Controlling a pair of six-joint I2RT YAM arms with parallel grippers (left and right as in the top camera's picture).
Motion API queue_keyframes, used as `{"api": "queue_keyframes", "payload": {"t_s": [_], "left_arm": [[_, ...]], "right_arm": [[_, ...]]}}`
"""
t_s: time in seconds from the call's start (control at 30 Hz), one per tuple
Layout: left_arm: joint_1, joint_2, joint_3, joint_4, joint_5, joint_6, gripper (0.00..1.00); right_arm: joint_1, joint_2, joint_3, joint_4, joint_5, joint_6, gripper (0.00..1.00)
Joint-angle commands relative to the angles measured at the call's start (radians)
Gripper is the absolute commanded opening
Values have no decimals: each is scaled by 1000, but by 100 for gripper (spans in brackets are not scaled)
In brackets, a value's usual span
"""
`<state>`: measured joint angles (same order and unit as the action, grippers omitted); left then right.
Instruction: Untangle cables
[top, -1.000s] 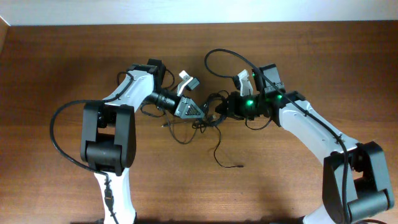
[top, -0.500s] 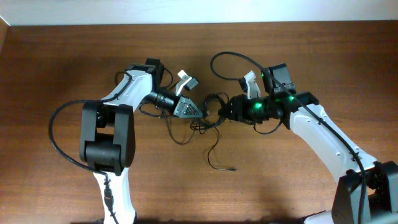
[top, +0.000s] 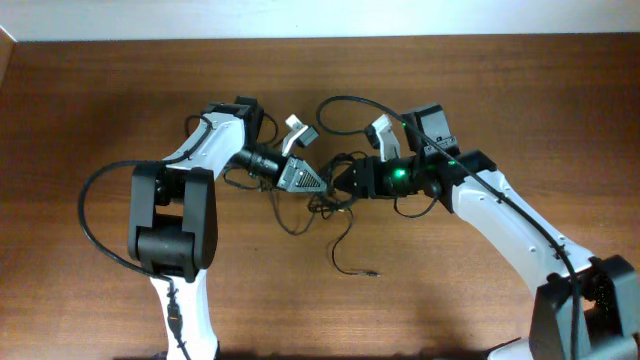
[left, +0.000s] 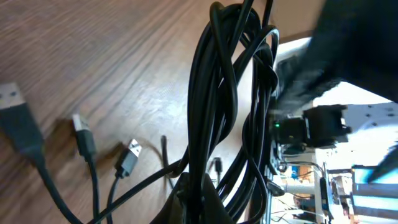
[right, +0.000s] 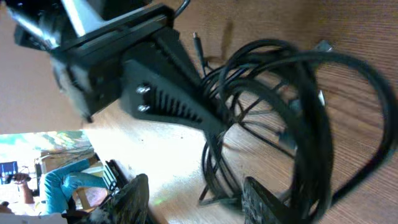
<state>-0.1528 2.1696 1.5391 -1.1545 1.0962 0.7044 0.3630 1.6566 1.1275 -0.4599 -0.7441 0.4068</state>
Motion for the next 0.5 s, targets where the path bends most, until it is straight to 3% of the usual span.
{"api": "queue_keyframes", "payload": {"t_s": [0.0,0.07,0.1,0.13,0.23,0.3,0.4,0.47], "left_arm": [[3,15,4,-10,67,84,0],[3,15,4,-7,42,83,1],[3,15,4,-7,32,83,8],[3,15,4,-7,27,83,15],[2,15,4,-5,-2,71,21],[-2,15,4,5,-36,55,18],[-24,15,3,90,-171,-129,8],[-36,15,3,115,-236,-195,8]], "right_arm": [[4,54,6,21,28,-18,47],[4,71,6,51,53,-18,38],[4,73,6,58,76,-17,32],[4,73,6,57,98,-9,31],[5,73,5,56,103,-7,26],[5,73,0,56,106,-7,26],[9,73,-18,57,138,-7,25],[19,74,-28,56,174,-6,25]]}}
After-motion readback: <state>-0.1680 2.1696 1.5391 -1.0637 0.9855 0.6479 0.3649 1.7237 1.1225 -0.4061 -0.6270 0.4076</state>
